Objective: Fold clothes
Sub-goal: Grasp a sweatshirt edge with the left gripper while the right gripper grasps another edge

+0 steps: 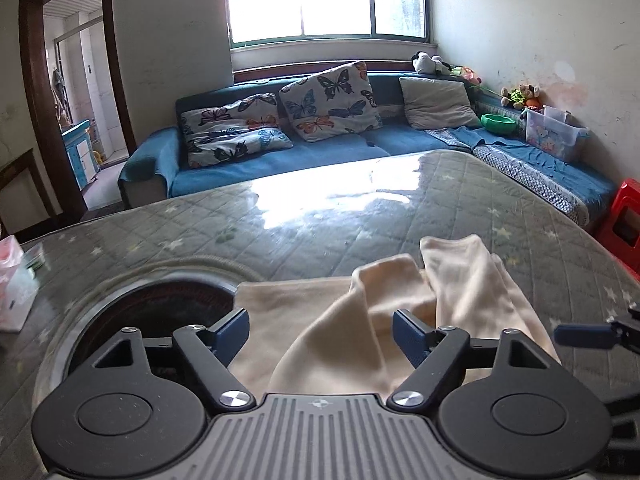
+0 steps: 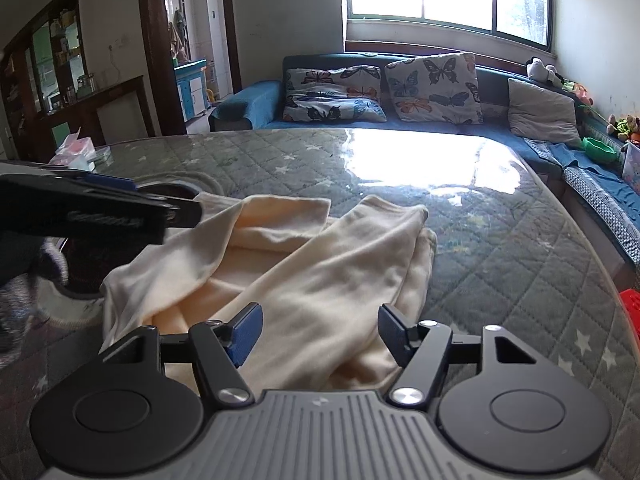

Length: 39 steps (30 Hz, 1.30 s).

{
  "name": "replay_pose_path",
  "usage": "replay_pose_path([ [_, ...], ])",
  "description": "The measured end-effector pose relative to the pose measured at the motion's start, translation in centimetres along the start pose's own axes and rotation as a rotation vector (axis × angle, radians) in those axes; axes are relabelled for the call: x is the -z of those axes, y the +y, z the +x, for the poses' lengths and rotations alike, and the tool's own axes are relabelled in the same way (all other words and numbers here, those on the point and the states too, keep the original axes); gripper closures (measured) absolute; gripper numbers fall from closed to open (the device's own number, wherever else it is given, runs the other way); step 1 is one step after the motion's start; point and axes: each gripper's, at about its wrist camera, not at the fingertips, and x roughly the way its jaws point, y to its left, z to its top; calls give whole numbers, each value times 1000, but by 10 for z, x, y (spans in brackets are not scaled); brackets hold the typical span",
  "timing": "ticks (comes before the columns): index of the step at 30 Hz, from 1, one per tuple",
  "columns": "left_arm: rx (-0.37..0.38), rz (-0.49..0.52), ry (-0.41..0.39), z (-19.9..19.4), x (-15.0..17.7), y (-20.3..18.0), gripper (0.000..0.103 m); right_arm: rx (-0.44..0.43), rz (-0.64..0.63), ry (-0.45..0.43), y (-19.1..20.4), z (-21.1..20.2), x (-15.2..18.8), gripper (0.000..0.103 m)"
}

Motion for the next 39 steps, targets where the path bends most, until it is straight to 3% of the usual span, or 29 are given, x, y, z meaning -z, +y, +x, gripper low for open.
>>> replay_pose_path([
  [4,36,-8,14,24,-11,-3,24,1,4,5,-5,8,-5,38],
  [7,41,-7,42,42,-15,-4,35,1,5,15,-7,16,-10,38],
  [10,56,-25,89,60,-16,0,52,-2,3,22,-9,22,-12,39],
  [12,82,-44,120,71,-14,5,74,-2,-2,25,-9,26,-14,39],
  [15,103,-54,135,76,-9,11,93,0,-9,28,-10,32,-18,41],
  [22,99,-141,62,49,-3,37,96,-15,-5,21,-10,45,-33,48],
  [29,28,-226,-29,3,3,77,96,-13,9,20,-8,64,-52,53],
  [39,-104,-354,-85,-83,58,131,96,38,-4,87,-5,102,-61,56],
])
